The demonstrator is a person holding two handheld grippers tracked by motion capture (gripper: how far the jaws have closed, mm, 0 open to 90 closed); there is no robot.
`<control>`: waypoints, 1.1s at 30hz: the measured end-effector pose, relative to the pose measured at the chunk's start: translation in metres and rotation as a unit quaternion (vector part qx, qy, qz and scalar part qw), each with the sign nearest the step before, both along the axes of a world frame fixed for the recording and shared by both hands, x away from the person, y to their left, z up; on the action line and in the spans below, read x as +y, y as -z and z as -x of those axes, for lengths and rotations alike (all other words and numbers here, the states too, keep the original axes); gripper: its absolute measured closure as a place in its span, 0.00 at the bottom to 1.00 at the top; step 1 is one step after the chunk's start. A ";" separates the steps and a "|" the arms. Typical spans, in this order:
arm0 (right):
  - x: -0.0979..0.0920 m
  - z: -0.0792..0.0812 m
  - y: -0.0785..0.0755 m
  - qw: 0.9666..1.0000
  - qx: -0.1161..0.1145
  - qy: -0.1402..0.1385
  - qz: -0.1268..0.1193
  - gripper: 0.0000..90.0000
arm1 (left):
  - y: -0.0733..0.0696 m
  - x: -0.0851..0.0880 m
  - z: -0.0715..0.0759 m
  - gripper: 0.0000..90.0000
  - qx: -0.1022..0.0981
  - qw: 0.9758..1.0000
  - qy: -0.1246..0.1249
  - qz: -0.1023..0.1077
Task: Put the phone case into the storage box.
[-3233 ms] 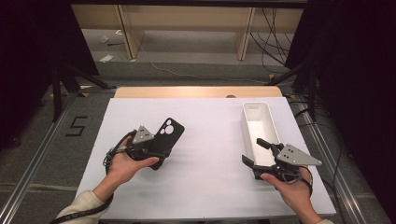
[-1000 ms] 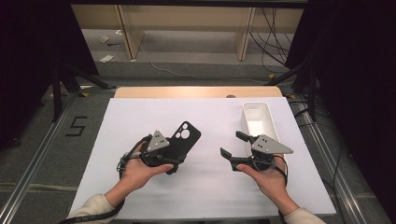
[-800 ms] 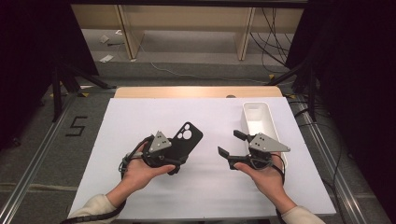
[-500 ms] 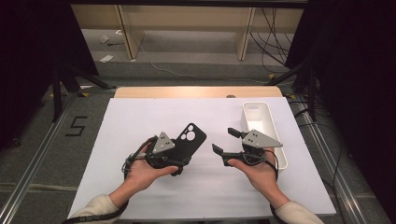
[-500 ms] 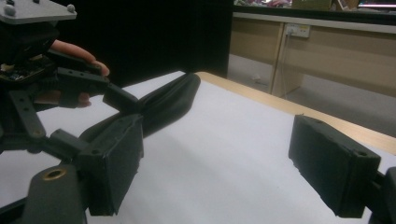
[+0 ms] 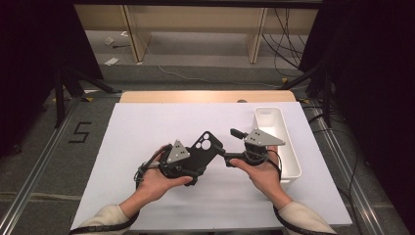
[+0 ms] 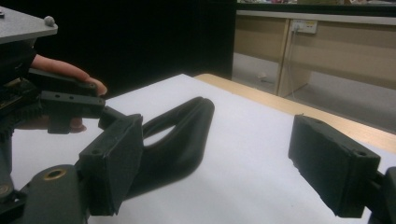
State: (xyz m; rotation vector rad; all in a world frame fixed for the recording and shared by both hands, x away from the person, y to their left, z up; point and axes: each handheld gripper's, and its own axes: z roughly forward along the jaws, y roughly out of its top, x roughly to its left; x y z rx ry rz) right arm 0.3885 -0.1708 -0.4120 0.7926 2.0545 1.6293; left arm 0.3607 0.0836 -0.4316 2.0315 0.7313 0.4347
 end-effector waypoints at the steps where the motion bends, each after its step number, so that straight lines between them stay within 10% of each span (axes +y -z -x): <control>1: 0.001 -0.001 0.000 1.000 0.000 -0.002 0.000 0.21 | 0.000 0.000 0.000 0.17 0.000 1.000 0.001 -0.002; 33: 0.035 -0.026 0.010 0.998 0.064 -0.012 -0.001 0.32 | 0.002 -0.010 0.004 0.17 -0.012 1.000 0.012 0.001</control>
